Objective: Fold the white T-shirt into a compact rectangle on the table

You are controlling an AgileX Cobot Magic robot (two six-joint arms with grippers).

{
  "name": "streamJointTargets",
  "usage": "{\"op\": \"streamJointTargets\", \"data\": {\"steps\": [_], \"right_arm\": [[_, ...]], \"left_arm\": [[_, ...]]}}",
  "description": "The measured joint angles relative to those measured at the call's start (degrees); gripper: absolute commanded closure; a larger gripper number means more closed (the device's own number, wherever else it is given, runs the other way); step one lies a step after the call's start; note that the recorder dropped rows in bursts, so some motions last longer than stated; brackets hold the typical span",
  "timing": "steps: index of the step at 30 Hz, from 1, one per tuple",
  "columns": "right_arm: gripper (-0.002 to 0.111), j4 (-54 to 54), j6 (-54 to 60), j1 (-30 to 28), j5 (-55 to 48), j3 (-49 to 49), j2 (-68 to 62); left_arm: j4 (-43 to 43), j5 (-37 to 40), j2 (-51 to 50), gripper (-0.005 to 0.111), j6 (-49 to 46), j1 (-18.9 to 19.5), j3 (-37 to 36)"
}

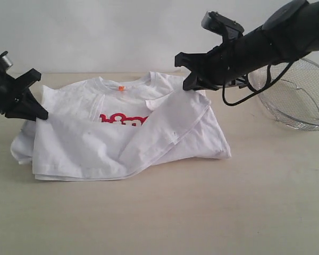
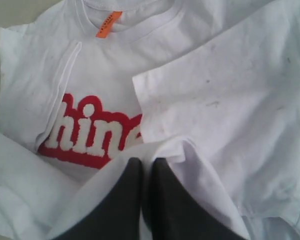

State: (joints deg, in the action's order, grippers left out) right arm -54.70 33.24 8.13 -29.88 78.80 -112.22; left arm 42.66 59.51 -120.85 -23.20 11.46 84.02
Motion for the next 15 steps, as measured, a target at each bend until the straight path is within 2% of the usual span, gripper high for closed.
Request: {"op": "streamJointTargets", "data": {"steps": [9,15], "right_arm": [[0.108,0.1,-0.4,0.0,6.3,0.5,-2.0],[0.108,0.0,-0.6,0.0,7.0,7.8,-6.1]], "left_arm": [[0.0,0.2,-3.6,0.102,0.8,0.0,9.5],[0.1,-0.4,-3.8,0.102,2.1,0.0,11.8]]}}
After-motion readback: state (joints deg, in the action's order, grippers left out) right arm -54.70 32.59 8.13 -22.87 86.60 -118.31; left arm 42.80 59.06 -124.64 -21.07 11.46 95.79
